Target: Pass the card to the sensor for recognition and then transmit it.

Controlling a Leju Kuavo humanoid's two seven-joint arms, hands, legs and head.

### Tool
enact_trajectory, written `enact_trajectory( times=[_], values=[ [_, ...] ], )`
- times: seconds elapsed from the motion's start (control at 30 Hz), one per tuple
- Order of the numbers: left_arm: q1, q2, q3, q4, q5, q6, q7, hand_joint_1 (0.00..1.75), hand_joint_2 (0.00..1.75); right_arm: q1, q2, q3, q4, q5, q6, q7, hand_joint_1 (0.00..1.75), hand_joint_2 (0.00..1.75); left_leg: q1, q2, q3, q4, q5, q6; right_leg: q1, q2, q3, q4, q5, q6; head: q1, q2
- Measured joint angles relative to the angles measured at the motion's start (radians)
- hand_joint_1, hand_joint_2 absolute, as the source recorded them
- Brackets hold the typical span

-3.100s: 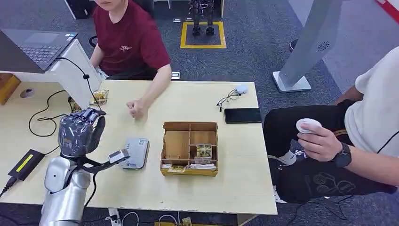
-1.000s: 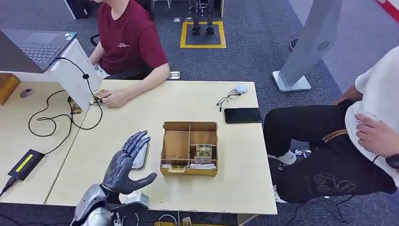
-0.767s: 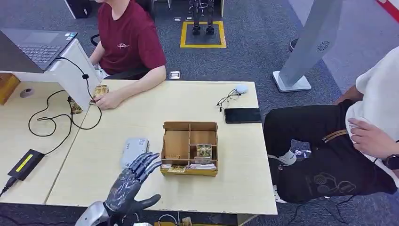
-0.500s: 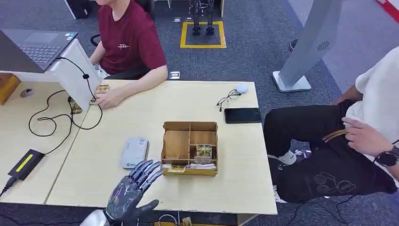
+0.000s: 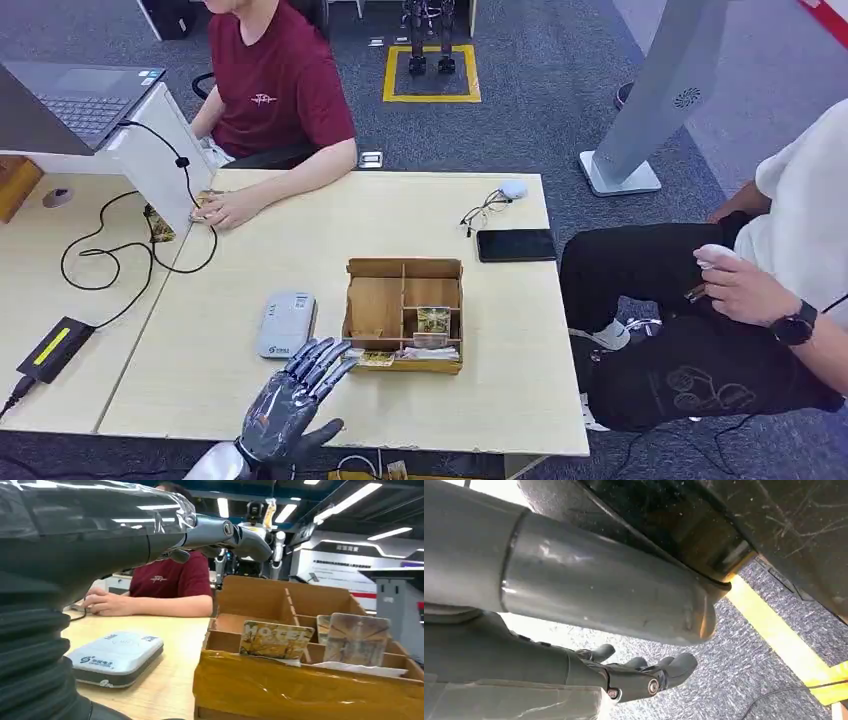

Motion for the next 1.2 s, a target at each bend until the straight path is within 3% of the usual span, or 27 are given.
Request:
enact_trajectory(
  times=[0.1, 0.4, 1.2],
  values=[
    [-0.019, -0.016, 0.0, 0.028, -0.015, 0.009, 0.033, 0.0, 1.75, 0.0, 0.0, 0.0, 0.0, 0.009, 0.0, 0.005, 0.0, 0.0, 0.0, 0.0, 0.0, 0.0, 0.0, 0.0, 0.0, 0.0, 0.0, 0.0, 0.0, 0.0, 0.0, 0.0],
    [-0.069, -0.071, 0.0, 0.077, -0.015, 0.011, 0.055, 0.0, 1.75, 0.0, 0.0, 0.0, 0.0, 0.017, -0.001, 0.003, 0.0, 0.0, 0.0, 0.0, 0.0, 0.0, 0.0, 0.0, 0.0, 0.0, 0.0, 0.0, 0.0, 0.0, 0.0, 0.0],
    [-0.103, -0.124, 0.0, 0.179, 0.03, 0.023, 0.03, 0.0, 1.75, 0.0, 0.0, 0.001, 0.0, 0.033, -0.001, 0.0, 0.0, 0.0, 0.0, 0.0, 0.0, 0.0, 0.0, 0.0, 0.0, 0.0, 0.0, 0.0, 0.0, 0.0, 0.0, 0.0]
  ],
)
